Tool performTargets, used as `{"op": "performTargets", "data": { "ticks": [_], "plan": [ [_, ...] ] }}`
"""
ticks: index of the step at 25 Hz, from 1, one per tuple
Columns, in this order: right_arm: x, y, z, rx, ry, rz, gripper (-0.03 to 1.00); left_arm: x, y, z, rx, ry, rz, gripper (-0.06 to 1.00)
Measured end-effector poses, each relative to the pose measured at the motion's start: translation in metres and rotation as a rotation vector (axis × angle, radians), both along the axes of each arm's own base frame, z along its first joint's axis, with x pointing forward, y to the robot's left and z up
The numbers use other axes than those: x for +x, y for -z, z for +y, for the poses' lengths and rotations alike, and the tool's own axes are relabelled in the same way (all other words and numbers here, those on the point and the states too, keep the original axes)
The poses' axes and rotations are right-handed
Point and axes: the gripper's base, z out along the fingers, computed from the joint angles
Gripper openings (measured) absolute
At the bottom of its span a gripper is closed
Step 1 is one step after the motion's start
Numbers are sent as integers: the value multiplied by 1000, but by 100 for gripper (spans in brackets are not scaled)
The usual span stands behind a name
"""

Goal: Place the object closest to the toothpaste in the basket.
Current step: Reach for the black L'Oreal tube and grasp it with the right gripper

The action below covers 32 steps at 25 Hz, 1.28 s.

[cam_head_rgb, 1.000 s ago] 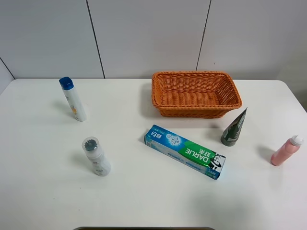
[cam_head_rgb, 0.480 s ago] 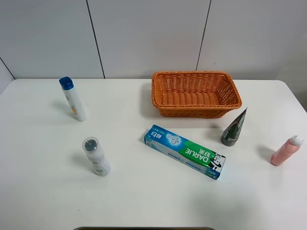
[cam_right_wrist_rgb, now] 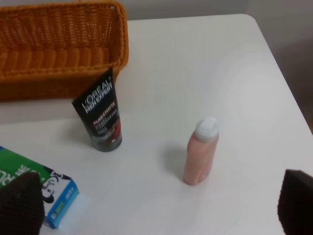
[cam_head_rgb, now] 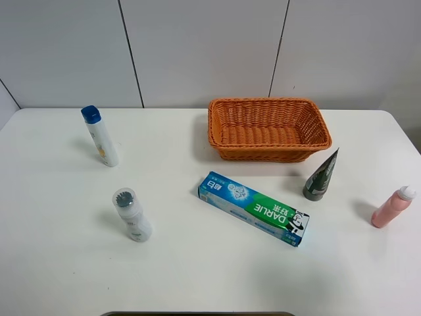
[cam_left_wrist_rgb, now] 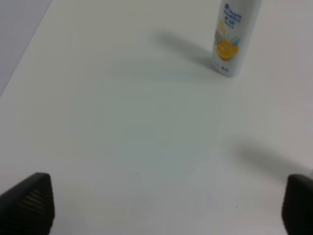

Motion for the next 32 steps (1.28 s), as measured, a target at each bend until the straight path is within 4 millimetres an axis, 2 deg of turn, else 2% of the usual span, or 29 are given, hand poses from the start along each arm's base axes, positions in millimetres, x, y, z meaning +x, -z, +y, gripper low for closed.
{"op": "performTargets", "data": {
  "ticks": [8, 15, 22, 32],
  "plan": [
    [37, -37, -1, 81, 42, 103, 99, 0, 0, 0, 0, 0, 0, 94],
    [83, -57, -3, 166, 95, 185, 99, 0, 0, 0, -1, 1, 0, 94],
    [137, -44, -1, 263, 118, 298, 99, 0, 0, 0, -1, 0, 0, 94],
    [207, -1, 5, 394, 133, 481, 99, 0, 0, 0, -1, 0, 0, 94]
  ]
}}
